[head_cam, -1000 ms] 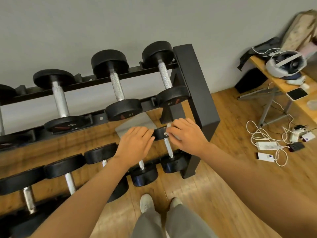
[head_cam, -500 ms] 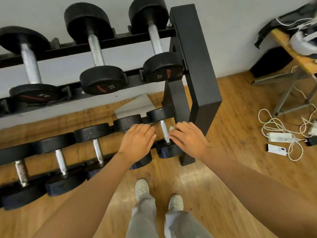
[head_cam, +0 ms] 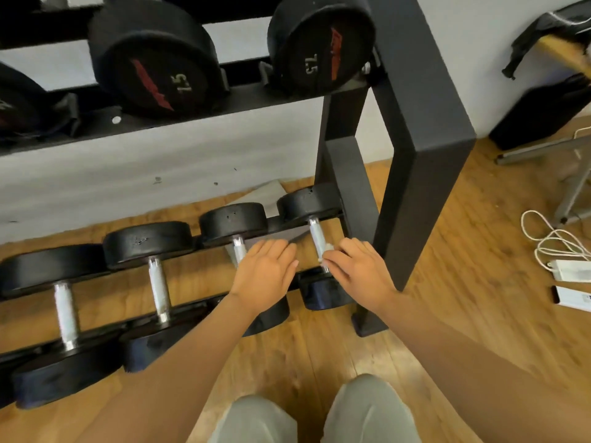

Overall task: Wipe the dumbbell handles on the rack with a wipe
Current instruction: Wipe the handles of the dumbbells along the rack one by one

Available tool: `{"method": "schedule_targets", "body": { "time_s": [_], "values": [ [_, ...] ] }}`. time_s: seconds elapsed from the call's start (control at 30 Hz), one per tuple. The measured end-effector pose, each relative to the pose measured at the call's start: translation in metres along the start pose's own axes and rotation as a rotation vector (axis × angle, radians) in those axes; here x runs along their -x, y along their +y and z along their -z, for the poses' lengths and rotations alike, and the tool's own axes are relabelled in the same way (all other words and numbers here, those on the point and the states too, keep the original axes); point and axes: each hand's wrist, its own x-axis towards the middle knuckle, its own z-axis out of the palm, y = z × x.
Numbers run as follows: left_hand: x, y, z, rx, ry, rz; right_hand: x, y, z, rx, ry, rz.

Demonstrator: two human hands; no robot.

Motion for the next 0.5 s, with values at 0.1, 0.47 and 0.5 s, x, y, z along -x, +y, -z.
{"method": "schedule_targets", "body": {
  "time_s": [0.1,0.47,0.5],
  "values": [
    [0.003,0.001,-0.042,-0.012,-0.031,0.003,0.011,0.01,-0.04,0.002,0.002,-0.021],
    [0.005,-0.003,-0.154,0.047,-0.168,-0.2,0.07,0.02,-0.139,-0.083,0.246,-0.153],
    [0.005,-0.004,-0.155,0.056,-0.186,-0.22,0.075,0.018,-0.143,-0.086,0.26,-0.16]
  ]
}}
